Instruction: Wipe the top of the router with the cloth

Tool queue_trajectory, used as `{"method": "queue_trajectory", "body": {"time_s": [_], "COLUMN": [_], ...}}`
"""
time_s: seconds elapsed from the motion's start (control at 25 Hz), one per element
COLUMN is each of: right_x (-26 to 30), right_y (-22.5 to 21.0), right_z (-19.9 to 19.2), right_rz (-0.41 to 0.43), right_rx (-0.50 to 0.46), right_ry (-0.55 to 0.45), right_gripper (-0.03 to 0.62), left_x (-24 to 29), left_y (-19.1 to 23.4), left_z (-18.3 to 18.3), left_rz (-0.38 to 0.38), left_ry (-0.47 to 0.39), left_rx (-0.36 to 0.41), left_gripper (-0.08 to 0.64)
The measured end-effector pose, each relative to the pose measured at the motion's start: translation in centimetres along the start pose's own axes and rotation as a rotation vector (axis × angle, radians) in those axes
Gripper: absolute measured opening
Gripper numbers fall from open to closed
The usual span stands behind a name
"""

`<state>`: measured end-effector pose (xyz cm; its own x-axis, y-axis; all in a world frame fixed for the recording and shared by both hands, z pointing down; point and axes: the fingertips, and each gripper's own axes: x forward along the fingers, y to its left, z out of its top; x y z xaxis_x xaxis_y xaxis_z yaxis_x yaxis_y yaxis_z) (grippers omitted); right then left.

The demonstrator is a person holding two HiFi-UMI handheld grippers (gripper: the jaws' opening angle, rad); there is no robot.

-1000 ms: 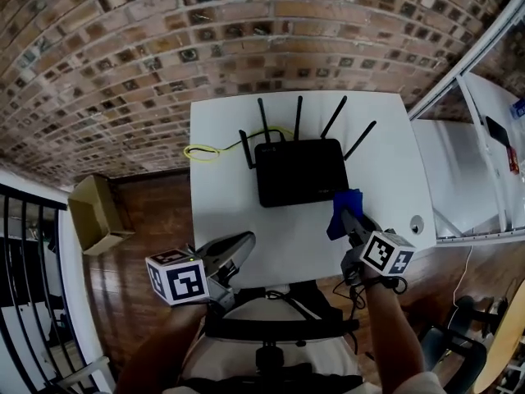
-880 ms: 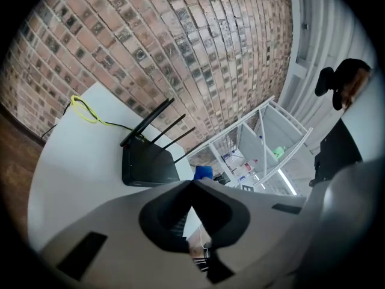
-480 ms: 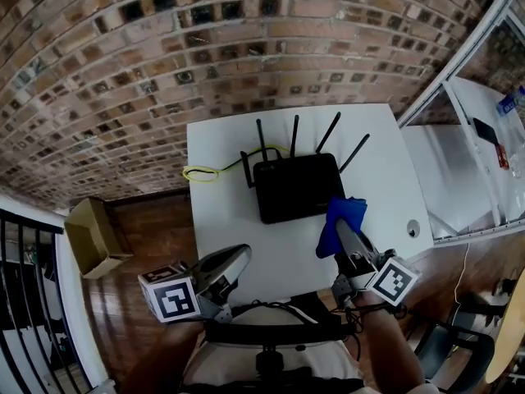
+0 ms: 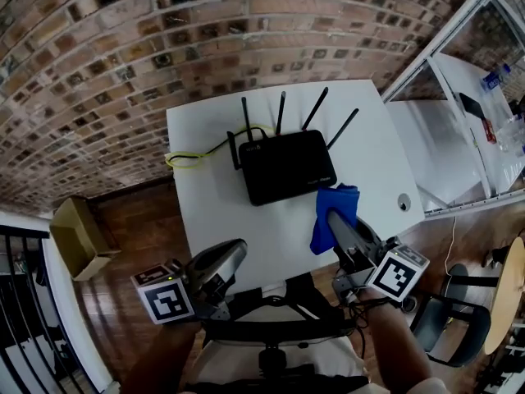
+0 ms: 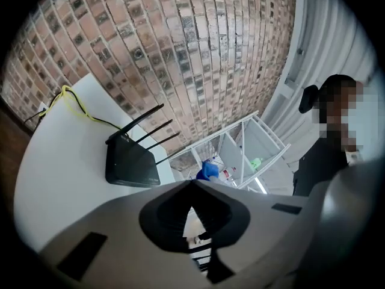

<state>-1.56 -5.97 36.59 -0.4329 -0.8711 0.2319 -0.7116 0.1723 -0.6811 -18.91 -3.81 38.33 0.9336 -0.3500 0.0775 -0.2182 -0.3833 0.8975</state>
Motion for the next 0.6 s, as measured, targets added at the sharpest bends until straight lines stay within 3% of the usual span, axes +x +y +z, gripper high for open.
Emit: {"method": "queue_trajectory", "body": {"time_s": [0.2,0.6], "right_x": [-1.5,-4.8], "right_y": [-0.1,-2.8], "right_z": [0.7,5.3], "right_rz": [0.007,0.122], "right_rx": [-0.019,-0.074], "right_ry": [-0.011,0.028], "right_gripper": [0.109,0.106], "left_x": [0.0,3.8], "left_y": [-0.7,-5.0], "left_z": [-1.1,-3.1], "left_rz": [0.003,0.07], "left_ry": [-0.006,-0.158], "left_rx": [0.018,0.061], "left_gripper": [0.011,0.011]}}
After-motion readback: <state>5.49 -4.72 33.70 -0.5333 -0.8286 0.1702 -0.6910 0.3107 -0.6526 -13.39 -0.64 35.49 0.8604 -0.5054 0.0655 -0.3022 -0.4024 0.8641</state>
